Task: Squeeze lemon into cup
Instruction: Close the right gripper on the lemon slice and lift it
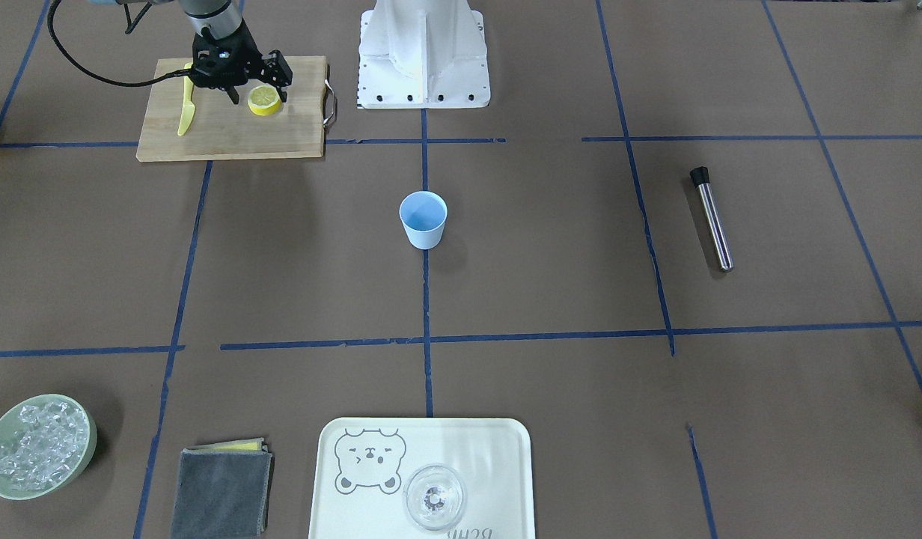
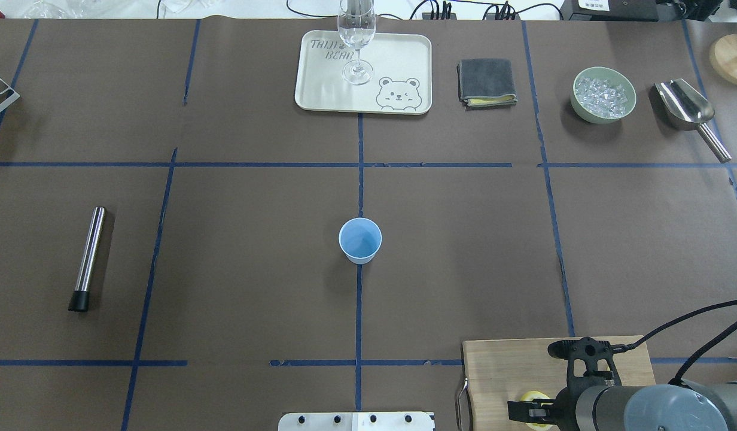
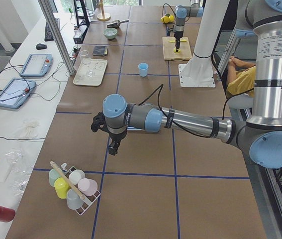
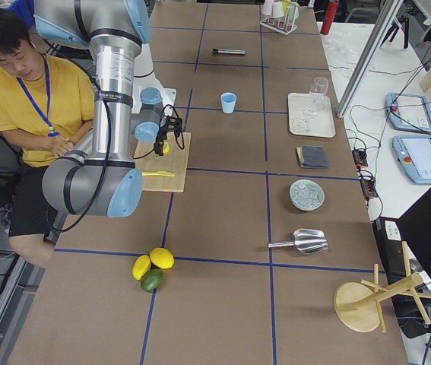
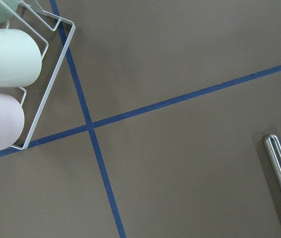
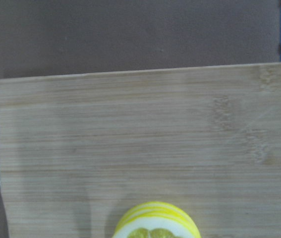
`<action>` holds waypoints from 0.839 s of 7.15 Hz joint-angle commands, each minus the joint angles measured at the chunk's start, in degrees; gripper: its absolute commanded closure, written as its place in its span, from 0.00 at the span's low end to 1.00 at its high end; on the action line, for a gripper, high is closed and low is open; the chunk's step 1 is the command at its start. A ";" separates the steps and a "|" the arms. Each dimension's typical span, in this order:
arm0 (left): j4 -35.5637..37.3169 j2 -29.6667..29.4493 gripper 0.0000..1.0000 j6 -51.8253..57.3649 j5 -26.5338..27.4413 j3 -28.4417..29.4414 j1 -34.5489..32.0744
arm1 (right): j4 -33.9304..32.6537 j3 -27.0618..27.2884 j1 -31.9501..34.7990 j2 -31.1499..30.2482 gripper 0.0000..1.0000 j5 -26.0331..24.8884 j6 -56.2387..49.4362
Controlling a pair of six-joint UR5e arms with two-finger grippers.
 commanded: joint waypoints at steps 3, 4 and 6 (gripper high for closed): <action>0.09 0.10 0.00 -0.07 0.03 -0.44 -0.09 | 0.00 -0.08 -0.50 -0.07 0.10 -0.07 0.07; 0.09 0.19 0.00 -0.07 0.03 -0.62 -0.17 | 0.00 0.01 -0.50 -0.07 0.12 -0.07 0.07; 0.09 0.37 0.00 -0.07 0.03 -0.71 -0.18 | 0.00 -0.08 -0.50 -0.07 0.18 -0.07 0.07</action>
